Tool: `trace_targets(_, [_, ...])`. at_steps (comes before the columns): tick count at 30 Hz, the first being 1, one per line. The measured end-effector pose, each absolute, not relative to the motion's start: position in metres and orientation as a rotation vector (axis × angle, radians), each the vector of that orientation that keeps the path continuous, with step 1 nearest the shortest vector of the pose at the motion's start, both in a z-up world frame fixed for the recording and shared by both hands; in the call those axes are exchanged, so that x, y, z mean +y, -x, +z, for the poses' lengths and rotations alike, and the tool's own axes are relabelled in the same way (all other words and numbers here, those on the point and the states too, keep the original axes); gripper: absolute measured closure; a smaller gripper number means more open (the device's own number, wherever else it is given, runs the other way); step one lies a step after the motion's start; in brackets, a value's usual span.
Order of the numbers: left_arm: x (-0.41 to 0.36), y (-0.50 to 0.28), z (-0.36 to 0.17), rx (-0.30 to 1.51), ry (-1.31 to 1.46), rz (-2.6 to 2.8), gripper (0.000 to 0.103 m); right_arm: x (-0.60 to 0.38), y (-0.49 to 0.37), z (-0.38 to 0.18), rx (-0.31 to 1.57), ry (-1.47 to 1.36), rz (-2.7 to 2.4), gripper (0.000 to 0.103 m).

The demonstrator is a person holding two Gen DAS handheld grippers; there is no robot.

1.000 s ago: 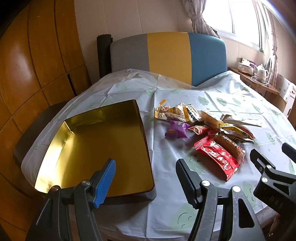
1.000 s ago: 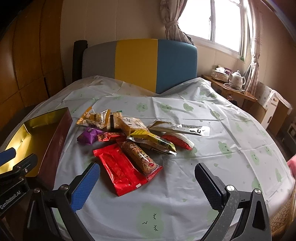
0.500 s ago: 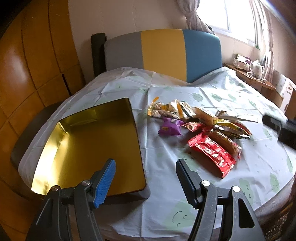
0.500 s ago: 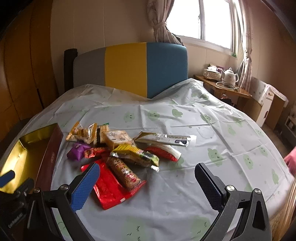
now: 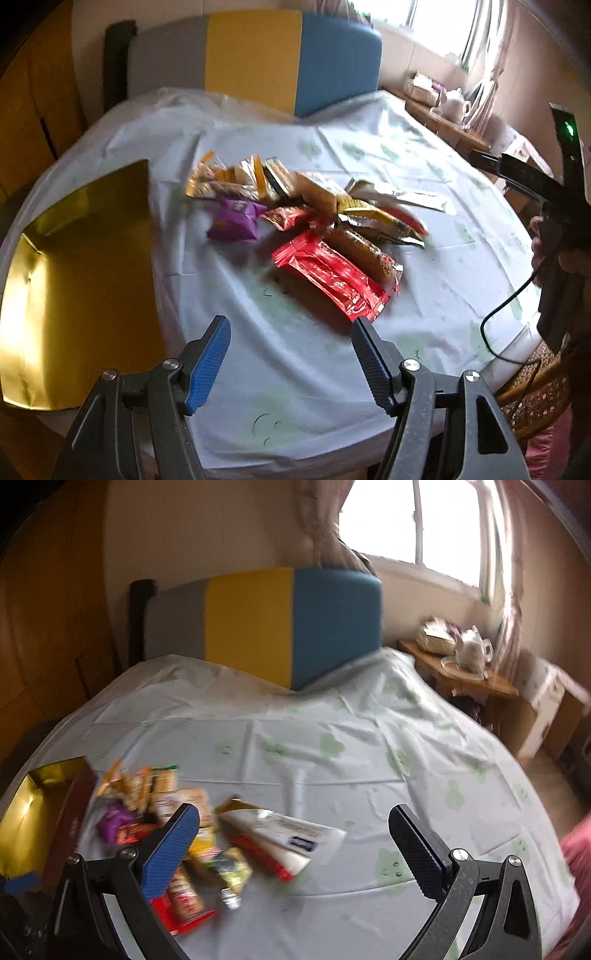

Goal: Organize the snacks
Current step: 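Reach the left tool to the red wrapper and grasp it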

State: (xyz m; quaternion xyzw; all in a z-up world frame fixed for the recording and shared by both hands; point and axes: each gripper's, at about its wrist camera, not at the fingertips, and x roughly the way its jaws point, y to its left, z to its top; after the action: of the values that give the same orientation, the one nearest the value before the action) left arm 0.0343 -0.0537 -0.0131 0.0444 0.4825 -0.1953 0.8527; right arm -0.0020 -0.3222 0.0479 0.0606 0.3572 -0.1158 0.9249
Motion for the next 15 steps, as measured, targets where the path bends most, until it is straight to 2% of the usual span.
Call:
trace_targets(4, [-0.068, -0.053, -0.021, 1.095, -0.039, -0.449, 0.037, -0.354, -0.001, 0.034, 0.801, -0.282, -0.282, 0.000])
trace_targets(8, [-0.082, -0.080, -0.038, 1.244, 0.052, -0.451, 0.047, -0.356, 0.000, 0.038, 0.789, -0.309, -0.262, 0.000])
trace_targets(15, [-0.102, -0.105, -0.054, 1.309, 0.127, -0.354, 0.046, -0.344, 0.000, 0.043, 0.773, -0.274, -0.207, 0.000])
